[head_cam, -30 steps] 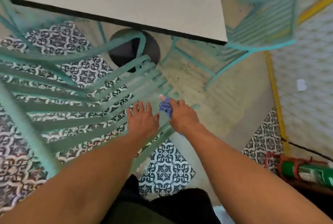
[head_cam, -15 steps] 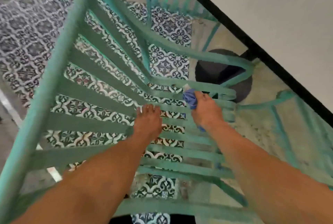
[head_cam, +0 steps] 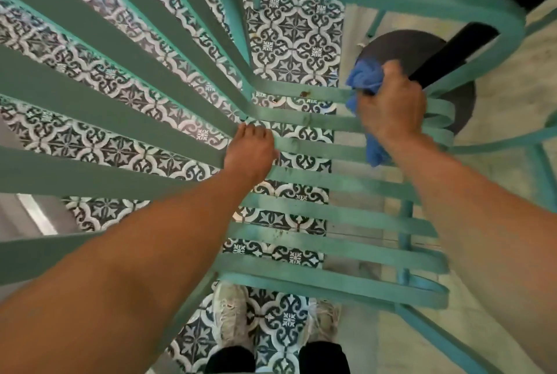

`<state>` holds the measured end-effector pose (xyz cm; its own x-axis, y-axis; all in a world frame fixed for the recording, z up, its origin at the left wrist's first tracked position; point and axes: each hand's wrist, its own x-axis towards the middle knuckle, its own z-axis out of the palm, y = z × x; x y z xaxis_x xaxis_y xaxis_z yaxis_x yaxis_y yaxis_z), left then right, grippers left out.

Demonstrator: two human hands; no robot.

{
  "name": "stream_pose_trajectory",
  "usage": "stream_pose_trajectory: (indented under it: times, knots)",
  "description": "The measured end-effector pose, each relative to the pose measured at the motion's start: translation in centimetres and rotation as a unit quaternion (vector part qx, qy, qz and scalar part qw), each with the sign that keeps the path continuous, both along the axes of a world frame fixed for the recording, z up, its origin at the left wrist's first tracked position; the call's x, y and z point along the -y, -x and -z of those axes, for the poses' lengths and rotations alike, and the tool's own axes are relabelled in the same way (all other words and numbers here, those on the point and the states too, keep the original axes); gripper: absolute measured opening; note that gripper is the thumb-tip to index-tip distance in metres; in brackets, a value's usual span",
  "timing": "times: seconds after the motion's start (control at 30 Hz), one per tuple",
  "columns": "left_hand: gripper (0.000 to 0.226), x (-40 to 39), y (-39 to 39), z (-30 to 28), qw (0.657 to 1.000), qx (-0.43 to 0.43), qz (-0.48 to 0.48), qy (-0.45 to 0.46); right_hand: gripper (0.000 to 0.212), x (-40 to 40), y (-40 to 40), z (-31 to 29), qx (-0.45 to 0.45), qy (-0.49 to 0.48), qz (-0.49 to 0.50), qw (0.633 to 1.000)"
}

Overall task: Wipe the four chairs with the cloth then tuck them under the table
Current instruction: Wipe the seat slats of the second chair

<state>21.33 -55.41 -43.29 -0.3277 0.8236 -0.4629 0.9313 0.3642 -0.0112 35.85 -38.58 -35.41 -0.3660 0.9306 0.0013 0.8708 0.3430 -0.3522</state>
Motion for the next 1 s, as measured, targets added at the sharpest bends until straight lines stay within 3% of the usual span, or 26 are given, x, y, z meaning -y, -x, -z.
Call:
stream_pose_trajectory:
  times: [0.1, 0.2, 0.27, 0.4, 0.5, 0.63, 0.7, 0.83, 0.9, 1.0]
  knots:
    - [0.053, -0.5, 0.4, 1.5, 1.000, 0.007, 0.008, -0.009, 0.043, -3.2, -1.0, 2.5, 0.018, -0.039, 0.092, 0.995]
    - [0.058, -0.3, 0.4, 2.9, 0.999, 0.001, 0.014, -0.037, 0.059, -4.5, -0.8, 6.6, 0.037, 0.016, 0.185, 0.982]
    - [0.059, -0.1, 0.6, 3.6, 0.998, -0.007, 0.026, -0.057, 0.063, -3.9, 1.3, 9.0, 0.043, 0.045, 0.188, 0.980]
    - [0.050, 0.3, 0.4, 3.9, 0.995, -0.009, 0.037, -0.090, 0.052, 1.3, 11.0, 10.7, 0.005, 0.072, 0.026, 0.997]
    - [0.048, 0.4, 0.5, 3.7, 0.995, 0.000, 0.016, -0.094, 0.043, 6.2, 16.6, 10.9, -0.057, 0.117, -0.082, 0.988]
    - [0.052, 0.2, 0.5, 4.2, 0.996, -0.009, 0.029, -0.081, 0.055, 4.9, 11.0, 11.5, -0.002, 0.072, -0.169, 0.983]
    - [0.060, 0.1, 0.6, 4.0, 0.997, -0.001, 0.014, -0.077, 0.058, 1.4, 3.5, 12.0, 0.043, 0.031, -0.105, 0.993]
    - [0.062, 0.2, 0.3, 4.0, 0.996, -0.018, 0.027, -0.086, 0.067, -4.4, -11.1, 9.5, 0.091, -0.013, 0.130, 0.987]
    - [0.060, 0.2, 0.5, 4.1, 0.996, -0.015, 0.019, -0.086, 0.068, -5.9, -11.9, 8.7, 0.091, 0.020, 0.215, 0.972]
    - [0.059, 0.1, 0.5, 4.1, 0.996, -0.027, 0.024, -0.078, 0.051, -2.7, -4.9, 9.4, 0.041, 0.033, 0.181, 0.982]
